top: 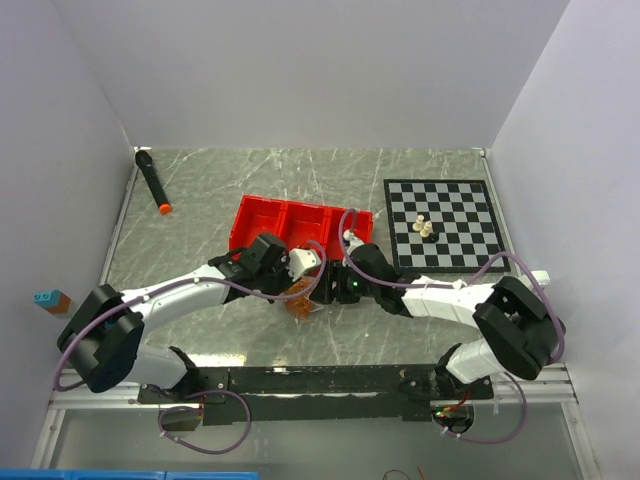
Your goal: Untangle the cables
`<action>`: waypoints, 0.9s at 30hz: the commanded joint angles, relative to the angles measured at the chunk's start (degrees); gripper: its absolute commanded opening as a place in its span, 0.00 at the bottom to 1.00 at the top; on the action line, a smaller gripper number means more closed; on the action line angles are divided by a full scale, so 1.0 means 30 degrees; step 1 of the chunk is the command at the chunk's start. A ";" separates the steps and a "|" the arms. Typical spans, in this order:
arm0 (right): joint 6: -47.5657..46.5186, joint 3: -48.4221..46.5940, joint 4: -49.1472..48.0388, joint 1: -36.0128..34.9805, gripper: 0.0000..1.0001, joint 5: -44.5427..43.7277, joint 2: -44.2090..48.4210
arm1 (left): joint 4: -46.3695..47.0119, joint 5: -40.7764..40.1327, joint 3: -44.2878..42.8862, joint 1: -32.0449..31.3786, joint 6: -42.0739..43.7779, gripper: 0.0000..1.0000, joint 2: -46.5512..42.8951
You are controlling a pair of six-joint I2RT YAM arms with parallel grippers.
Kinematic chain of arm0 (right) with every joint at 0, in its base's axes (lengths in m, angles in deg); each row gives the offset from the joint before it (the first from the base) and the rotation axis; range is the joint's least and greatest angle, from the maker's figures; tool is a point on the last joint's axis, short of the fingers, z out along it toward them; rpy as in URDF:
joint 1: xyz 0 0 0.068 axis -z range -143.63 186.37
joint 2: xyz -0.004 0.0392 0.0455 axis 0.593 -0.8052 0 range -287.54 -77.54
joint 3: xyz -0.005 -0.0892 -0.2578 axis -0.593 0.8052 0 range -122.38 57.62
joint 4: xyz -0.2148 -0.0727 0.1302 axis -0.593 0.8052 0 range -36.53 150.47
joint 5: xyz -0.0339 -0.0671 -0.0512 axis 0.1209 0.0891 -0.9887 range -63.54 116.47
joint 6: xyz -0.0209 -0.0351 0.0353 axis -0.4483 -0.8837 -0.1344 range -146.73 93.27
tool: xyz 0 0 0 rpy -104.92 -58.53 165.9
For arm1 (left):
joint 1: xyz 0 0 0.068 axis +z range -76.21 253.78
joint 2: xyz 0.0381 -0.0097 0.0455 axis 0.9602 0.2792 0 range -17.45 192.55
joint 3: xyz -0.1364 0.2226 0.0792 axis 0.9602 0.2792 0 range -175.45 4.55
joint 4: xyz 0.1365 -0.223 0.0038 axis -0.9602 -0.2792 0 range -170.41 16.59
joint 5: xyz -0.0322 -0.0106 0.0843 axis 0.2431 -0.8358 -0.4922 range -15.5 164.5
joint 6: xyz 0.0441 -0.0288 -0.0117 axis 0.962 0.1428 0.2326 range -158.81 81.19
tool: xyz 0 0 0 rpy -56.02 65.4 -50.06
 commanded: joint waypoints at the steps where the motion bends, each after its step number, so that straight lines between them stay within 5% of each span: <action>1: -0.0027 0.0968 -0.1123 0.0006 0.73 0.0441 0.1126 | 0.0998 -0.1484 0.0140 -0.0072 -0.0896 0.01 0.0461; 9: 0.0384 0.2757 -0.1884 -0.0023 0.71 0.0117 0.2065 | 0.0882 -0.2218 0.0022 -0.0043 -0.1336 0.01 0.1576; 19: 0.0881 0.1206 -0.2410 0.0006 0.69 0.0877 0.0894 | 0.0501 -0.1954 -0.0300 -0.0043 -0.1805 0.01 0.1137; 27: 0.1146 0.1263 -0.3260 -0.0023 0.53 0.1464 0.0045 | 0.0354 -0.1778 -0.0475 -0.0043 -0.1980 0.01 0.1107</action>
